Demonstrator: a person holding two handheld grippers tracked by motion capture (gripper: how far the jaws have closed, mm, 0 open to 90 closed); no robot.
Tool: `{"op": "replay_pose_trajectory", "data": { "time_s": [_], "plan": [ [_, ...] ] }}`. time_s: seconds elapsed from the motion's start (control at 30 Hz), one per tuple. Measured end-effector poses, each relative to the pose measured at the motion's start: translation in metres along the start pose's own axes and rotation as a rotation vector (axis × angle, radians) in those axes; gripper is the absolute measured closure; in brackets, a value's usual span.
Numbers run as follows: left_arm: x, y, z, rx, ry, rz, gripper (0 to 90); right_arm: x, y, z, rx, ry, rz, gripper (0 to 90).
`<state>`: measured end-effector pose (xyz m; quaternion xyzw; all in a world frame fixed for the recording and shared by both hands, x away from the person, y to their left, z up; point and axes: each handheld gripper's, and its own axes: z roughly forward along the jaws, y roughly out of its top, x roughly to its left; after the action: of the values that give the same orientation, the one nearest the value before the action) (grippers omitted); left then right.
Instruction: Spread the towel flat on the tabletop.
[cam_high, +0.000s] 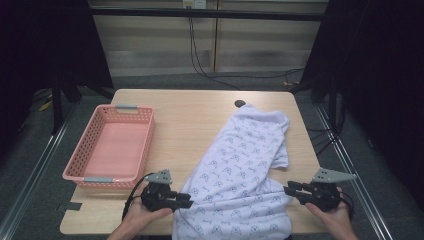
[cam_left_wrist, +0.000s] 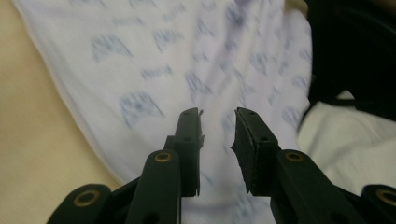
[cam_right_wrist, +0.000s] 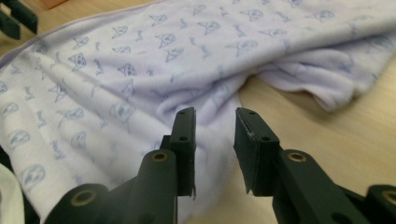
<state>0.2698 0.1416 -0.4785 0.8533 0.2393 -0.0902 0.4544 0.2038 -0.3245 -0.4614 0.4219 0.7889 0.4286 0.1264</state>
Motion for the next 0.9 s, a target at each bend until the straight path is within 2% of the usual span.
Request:
{"op": "replay_pose_trajectory", "data": {
  "time_s": [0.03,0.1,0.17,0.23,0.27,0.3,0.33,0.4,0.43,0.47,0.5,0.6,0.7,0.73,0.8,0.83,0.87,0.9],
  "plan": [
    [0.005,0.005,0.004,-0.005,0.019,-0.001,71.4,0.0,0.003,0.005,0.005,0.003,-0.002,66.7],
    [0.015,0.013,0.015,0.005,0.025,-0.007,70.8,0.0,0.009,0.021,0.02,0.042,-0.012,65.6],
    [0.023,0.019,0.028,0.019,0.067,0.004,69.6,0.001,0.013,0.031,0.039,0.043,-0.019,64.0],
    [0.028,0.024,0.038,0.014,0.089,0.018,67.9,0.001,0.017,0.046,0.071,0.038,-0.045,61.4],
    [0.03,0.025,0.042,0.038,0.116,0.026,67.9,0.001,0.018,0.051,0.078,0.041,-0.047,60.8],
    [0.031,0.024,0.046,0.071,0.134,0.036,69.4,0.002,0.019,0.057,0.09,0.041,-0.054,60.5],
    [0.031,0.021,0.047,0.081,0.154,0.069,72.6,0.003,0.02,0.062,0.101,0.038,-0.065,59.5],
    [0.03,0.019,0.044,0.093,0.167,0.041,82.1,0.004,0.019,0.071,0.126,0.034,-0.069,58.9],
    [0.028,0.016,0.041,0.091,0.172,0.056,87.5,0.006,0.018,0.073,0.134,0.028,-0.081,58.4],
    [0.027,0.013,0.037,0.098,0.177,0.051,88.2,0.007,0.017,0.074,0.139,0.028,-0.081,58.3],
    [0.026,0.009,0.034,0.093,0.159,0.037,88.4,0.008,0.017,0.074,0.135,0.036,-0.085,58.7],
    [0.016,-0.004,0.022,0.104,0.142,0.016,88.8,0.01,0.016,0.072,0.126,0.033,-0.08,58.5],
    [0.0,-0.021,0.007,0.13,0.115,-0.016,88.8,0.014,0.016,0.075,0.143,0.046,-0.094,58.2],
    [-0.006,-0.025,0.004,0.141,0.109,-0.015,88.7,0.016,0.015,0.077,0.152,0.053,-0.1,57.3],
    [-0.014,-0.033,-0.002,0.151,0.066,-0.014,87.6,0.019,0.015,0.078,0.16,0.056,-0.106,57.2],
    [-0.016,-0.034,-0.004,0.15,0.049,-0.023,82.5,0.021,0.015,0.079,0.17,0.066,-0.113,58.2],
    [-0.016,-0.032,-0.005,0.131,0.06,-0.016,77.4,0.023,0.014,0.08,0.17,0.075,-0.122,62.9],
    [-0.016,-0.03,-0.005,0.101,0.076,-0.011,72.9,0.025,0.014,0.08,0.175,0.092,-0.126,71.4]
  ]
}}
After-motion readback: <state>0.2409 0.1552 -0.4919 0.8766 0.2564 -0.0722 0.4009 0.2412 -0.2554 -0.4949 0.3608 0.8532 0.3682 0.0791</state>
